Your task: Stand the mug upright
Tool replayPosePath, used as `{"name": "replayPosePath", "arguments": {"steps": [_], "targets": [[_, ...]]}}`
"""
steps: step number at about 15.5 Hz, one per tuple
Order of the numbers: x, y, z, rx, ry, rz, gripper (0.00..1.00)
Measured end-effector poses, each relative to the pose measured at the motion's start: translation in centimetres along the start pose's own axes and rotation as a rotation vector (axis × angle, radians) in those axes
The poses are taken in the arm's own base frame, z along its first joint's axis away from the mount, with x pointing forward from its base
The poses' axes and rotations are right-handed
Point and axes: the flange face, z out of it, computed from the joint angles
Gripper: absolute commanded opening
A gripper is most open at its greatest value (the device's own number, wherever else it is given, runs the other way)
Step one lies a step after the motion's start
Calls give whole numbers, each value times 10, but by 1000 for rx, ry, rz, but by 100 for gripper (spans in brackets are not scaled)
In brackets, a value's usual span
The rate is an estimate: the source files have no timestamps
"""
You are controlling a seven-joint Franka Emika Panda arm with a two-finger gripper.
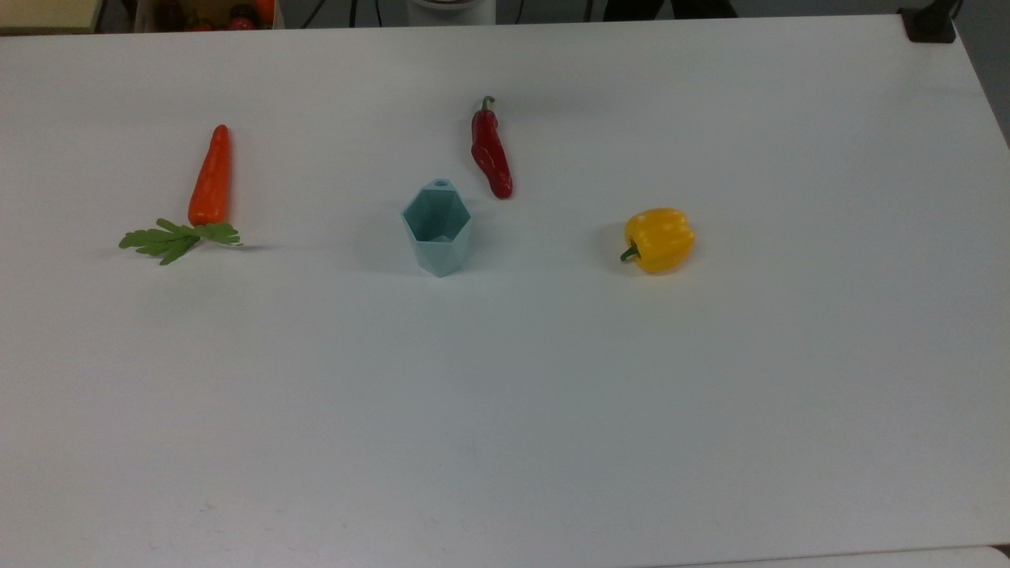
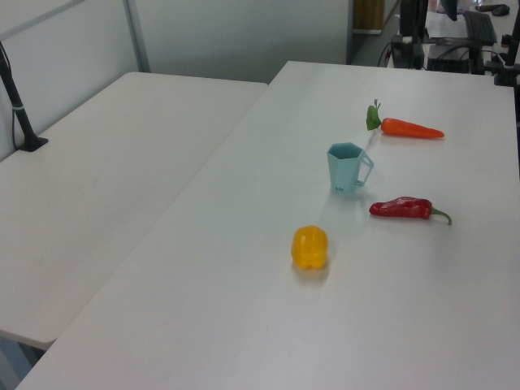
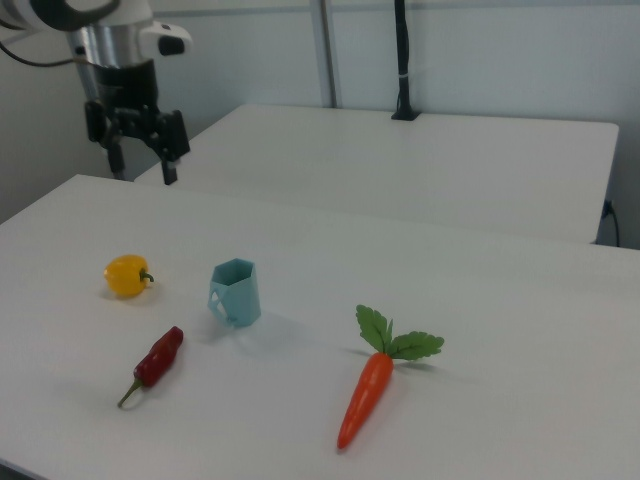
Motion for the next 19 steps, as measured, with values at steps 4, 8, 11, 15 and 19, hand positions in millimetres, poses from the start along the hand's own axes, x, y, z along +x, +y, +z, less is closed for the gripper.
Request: {"name": "replayPosePath", "arguments": {"steps": [4,8,11,15,19], "targets": [[-17,-6,-14,11,32,0,100],[4,-3,6,7,152,5,100],[11,3,11,5,204,-8,100],[13,6,14,1,215,-46,100],[13,0,17,1,209,-60,100]]}}
